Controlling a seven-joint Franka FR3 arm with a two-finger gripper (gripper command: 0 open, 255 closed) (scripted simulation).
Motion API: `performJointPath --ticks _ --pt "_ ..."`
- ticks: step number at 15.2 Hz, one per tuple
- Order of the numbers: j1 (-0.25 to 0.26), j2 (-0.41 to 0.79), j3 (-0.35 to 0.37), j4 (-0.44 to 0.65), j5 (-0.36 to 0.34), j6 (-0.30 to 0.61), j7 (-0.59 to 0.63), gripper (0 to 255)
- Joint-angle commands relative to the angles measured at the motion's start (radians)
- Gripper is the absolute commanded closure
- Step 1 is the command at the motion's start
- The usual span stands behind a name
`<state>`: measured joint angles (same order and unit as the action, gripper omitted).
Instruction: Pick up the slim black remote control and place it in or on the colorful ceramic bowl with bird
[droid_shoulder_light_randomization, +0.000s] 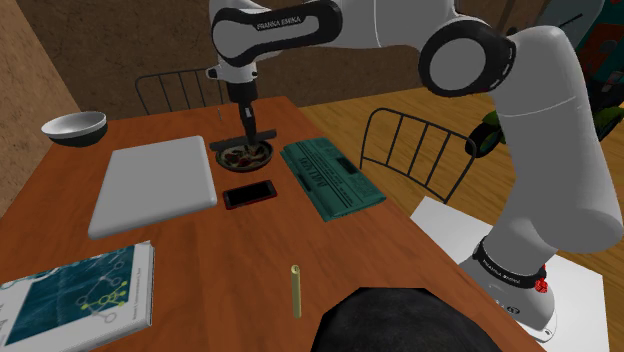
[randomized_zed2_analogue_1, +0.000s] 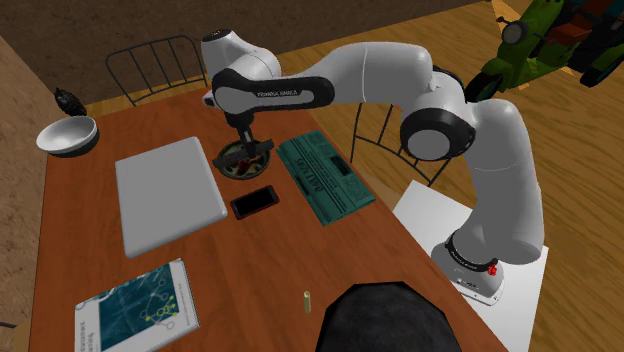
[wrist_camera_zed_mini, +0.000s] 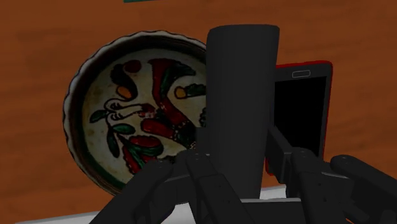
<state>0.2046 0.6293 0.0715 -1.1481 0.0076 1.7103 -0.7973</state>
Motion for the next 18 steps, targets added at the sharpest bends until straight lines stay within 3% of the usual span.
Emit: performJointPath --ticks 1,2,3,5,9,14,18 --pt "-0.014 0.12 -0.008 0.199 -0.004 -0.079 -0.025 255" --pt "-0.02 0.193 -0.011 0.324 -0.005 -0.132 -0.036 255" --pt "-0.023 0.346 -0.015 0.594 -0.008 -0.25 -0.049 255" --pt "-0.027 0.297 -0.014 0.479 -0.007 -0.183 -0.05 255" --pt "-0.03 0.261 -0.014 0.36 -0.006 -0.101 -0.051 255" --pt "-0.033 0.246 -0.014 0.261 -0.006 -0.017 -0.053 255" --pt "-0.033 0.246 -0.014 0.261 -0.006 -0.017 -0.053 255"
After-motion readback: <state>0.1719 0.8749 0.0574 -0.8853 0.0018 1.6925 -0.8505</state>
